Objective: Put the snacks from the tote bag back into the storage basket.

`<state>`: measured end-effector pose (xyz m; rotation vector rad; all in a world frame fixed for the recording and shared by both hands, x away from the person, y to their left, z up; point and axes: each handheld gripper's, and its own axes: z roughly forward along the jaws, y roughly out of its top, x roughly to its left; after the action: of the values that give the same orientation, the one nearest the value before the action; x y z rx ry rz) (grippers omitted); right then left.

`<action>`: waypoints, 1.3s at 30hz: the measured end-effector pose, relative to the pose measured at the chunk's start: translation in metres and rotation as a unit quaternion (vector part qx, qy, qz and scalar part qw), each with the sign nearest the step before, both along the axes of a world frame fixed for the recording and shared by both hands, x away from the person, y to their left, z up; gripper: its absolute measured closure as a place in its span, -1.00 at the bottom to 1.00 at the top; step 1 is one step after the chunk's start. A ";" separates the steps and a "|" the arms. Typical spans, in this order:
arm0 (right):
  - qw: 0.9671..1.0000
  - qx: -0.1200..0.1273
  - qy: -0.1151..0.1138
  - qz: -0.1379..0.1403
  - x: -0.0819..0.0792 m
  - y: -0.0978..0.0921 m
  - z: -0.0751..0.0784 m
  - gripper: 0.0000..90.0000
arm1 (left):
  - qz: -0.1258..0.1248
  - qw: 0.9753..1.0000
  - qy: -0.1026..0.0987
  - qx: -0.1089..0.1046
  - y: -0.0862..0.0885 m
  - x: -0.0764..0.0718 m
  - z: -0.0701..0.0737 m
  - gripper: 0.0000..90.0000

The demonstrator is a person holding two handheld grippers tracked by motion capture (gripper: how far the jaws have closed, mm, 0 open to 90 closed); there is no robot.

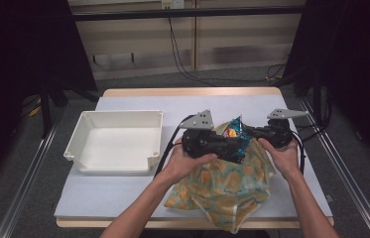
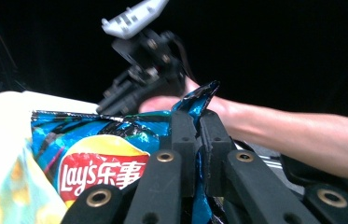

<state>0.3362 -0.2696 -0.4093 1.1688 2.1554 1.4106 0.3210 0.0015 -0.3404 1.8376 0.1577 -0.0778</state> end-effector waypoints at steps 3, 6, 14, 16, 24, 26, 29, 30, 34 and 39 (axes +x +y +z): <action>1.000 0.000 -0.003 0.001 0.000 0.000 0.002 1.00 | 0.005 1.000 -0.002 -0.004 -0.003 0.006 0.008 0.93; 1.000 -0.001 -0.004 0.000 0.000 -0.001 0.002 1.00 | 0.011 1.000 0.004 -0.014 -0.003 0.012 0.018 0.93; 1.000 -0.004 -0.004 0.003 0.000 0.003 -0.001 1.00 | 0.031 0.999 0.001 -0.042 -0.001 0.021 0.040 0.93; 1.000 -0.005 -0.004 0.003 0.000 0.003 -0.002 1.00 | 0.035 0.999 -0.002 -0.041 -0.001 0.022 0.044 0.93; 1.000 -0.002 -0.003 0.001 0.000 0.004 -0.003 1.00 | 0.037 0.997 -0.009 -0.063 -0.002 0.026 0.069 0.93; 1.000 -0.002 -0.005 0.004 0.000 0.005 -0.004 1.00 | 0.036 0.997 -0.013 -0.063 -0.001 0.026 0.076 0.93; 1.000 -0.004 -0.007 0.002 0.000 0.005 -0.004 1.00 | 0.041 0.997 -0.017 -0.069 0.004 0.028 0.084 0.93; 1.000 -0.004 -0.006 0.002 0.000 0.004 -0.004 1.00 | 0.042 0.996 -0.015 -0.075 0.006 0.028 0.086 0.93; 1.000 -0.007 -0.007 -0.002 0.000 0.001 -0.005 1.00 | 0.045 0.995 -0.020 -0.081 0.012 0.029 0.094 0.93; 1.000 -0.003 -0.007 -0.007 0.000 -0.001 -0.009 1.00 | 0.055 0.994 -0.024 -0.093 0.020 0.030 0.107 0.93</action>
<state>0.3360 -0.2704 -0.4187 1.1648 2.1372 1.4014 0.3510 0.0212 -0.2335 1.6402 0.2106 0.0275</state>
